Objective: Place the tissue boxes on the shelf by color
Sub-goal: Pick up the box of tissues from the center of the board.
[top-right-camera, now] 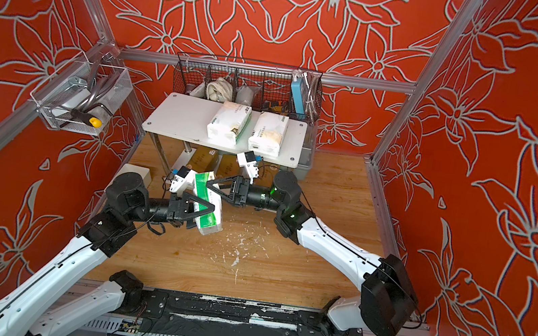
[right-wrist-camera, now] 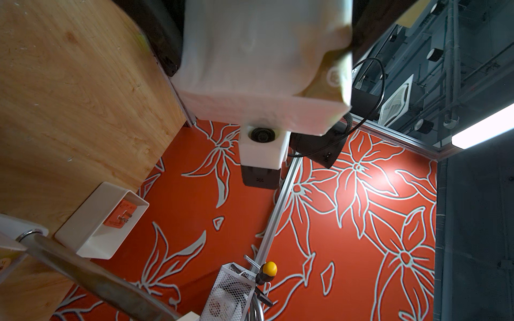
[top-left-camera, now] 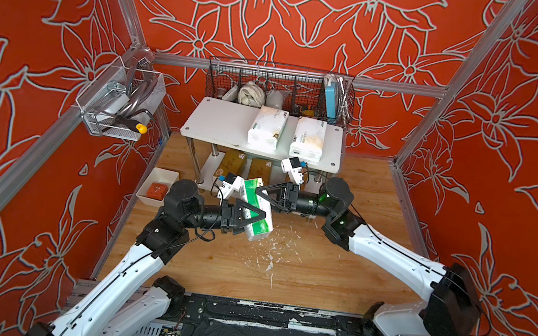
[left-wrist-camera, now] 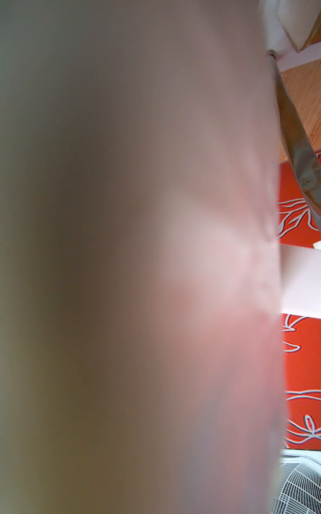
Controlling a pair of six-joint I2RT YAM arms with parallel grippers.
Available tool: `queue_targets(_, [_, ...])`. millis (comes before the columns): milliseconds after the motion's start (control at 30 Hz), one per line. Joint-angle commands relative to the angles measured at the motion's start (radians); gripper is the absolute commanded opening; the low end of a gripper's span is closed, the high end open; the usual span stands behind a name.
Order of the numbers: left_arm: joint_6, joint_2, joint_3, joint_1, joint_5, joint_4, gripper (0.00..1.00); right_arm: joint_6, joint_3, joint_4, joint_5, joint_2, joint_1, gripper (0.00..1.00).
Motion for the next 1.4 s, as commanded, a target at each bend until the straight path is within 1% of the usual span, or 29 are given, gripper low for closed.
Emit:
queue_targets(0, [0.028, 0.005, 0.031, -0.007, 0.008, -0.006, 0.84, 0.011, 0.044, 0.062, -0.054, -0.003, 0.013, 0.67])
queue_targets(133, [0.079, 0.001, 0.055, -0.007, -0.014, -0.089, 0.89, 0.012, 0.046, 0.052, -0.042, -0.011, 0.012, 0.6])
queue_targets(233, [0.19, -0.007, 0.115, -0.007, -0.073, -0.26, 0.99, -0.008, 0.053, 0.005, -0.02, -0.025, 0.008, 0.58])
queue_targets(300, [0.267, -0.013, 0.163, -0.007, -0.117, -0.377, 0.99, -0.041, 0.063, -0.057, 0.005, -0.041, 0.005, 0.58])
queue_targets(367, [0.346, -0.019, 0.217, -0.007, -0.18, -0.515, 0.99, -0.077, 0.077, -0.131, 0.034, -0.055, 0.002, 0.57])
queue_targets(500, [0.481, -0.033, 0.323, -0.007, -0.358, -0.765, 0.99, -0.121, 0.101, -0.248, 0.09, -0.067, -0.006, 0.56])
queue_targets(567, [0.52, -0.042, 0.359, -0.007, -0.441, -0.851, 0.99, -0.148, 0.115, -0.319, 0.123, -0.073, -0.009, 0.56])
queue_targets(633, [0.541, -0.054, 0.388, -0.007, -0.515, -0.916, 0.99, -0.193, 0.133, -0.43, 0.173, -0.078, -0.009, 0.56])
queue_targets(767, [0.549, -0.075, 0.428, -0.008, -0.613, -0.982, 0.99, -0.272, 0.178, -0.598, 0.266, -0.078, -0.009, 0.56])
queue_targets(867, [0.541, -0.088, 0.444, -0.01, -0.642, -0.993, 0.99, -0.306, 0.202, -0.675, 0.318, -0.07, -0.008, 0.56])
queue_targets(967, [0.54, -0.084, 0.451, -0.017, -0.648, -0.995, 0.99, -0.333, 0.223, -0.74, 0.373, -0.058, -0.008, 0.56])
queue_targets(1100, [0.556, -0.052, 0.462, -0.042, -0.684, -1.009, 0.99, -0.36, 0.245, -0.806, 0.432, -0.043, -0.006, 0.55])
queue_targets(1267, [0.6, 0.027, 0.476, -0.106, -0.76, -1.012, 0.99, -0.383, 0.266, -0.875, 0.508, -0.021, 0.005, 0.55])
queue_targets(1367, [0.612, 0.073, 0.468, -0.143, -0.748, -0.967, 0.99, -0.398, 0.274, -0.903, 0.546, 0.001, 0.017, 0.55])
